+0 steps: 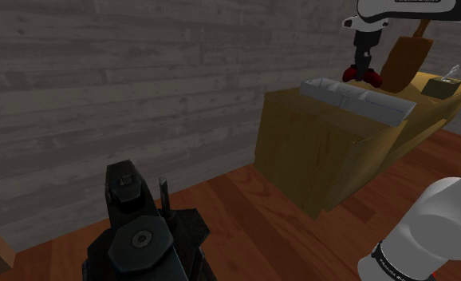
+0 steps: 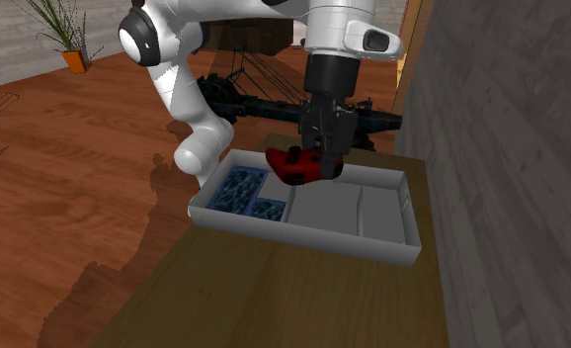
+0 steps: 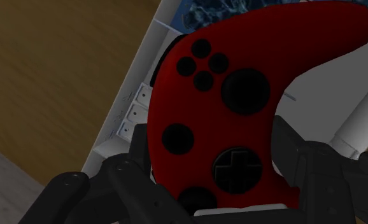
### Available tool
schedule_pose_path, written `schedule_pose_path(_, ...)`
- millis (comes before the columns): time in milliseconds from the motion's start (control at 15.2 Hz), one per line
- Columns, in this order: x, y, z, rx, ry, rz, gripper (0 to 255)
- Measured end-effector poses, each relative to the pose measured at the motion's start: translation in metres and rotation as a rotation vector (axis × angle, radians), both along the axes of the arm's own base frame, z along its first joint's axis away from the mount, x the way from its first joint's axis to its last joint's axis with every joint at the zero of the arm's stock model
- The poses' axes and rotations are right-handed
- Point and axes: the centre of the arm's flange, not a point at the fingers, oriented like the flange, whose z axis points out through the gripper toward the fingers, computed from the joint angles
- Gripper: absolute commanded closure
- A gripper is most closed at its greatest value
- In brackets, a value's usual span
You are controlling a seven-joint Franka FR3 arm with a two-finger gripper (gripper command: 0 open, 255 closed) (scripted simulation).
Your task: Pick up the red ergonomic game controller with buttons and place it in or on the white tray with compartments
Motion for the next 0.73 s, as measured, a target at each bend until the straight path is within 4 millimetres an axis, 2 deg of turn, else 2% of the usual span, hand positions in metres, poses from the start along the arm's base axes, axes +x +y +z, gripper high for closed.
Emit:
schedule_pose_path(396, 0.000, 0.000, -0.032, 0.000, 0.000, 0.000, 255)
schedule_pose_path(726, -0.001, 0.001, -0.035, -0.001, -0.005, 0.001, 255)
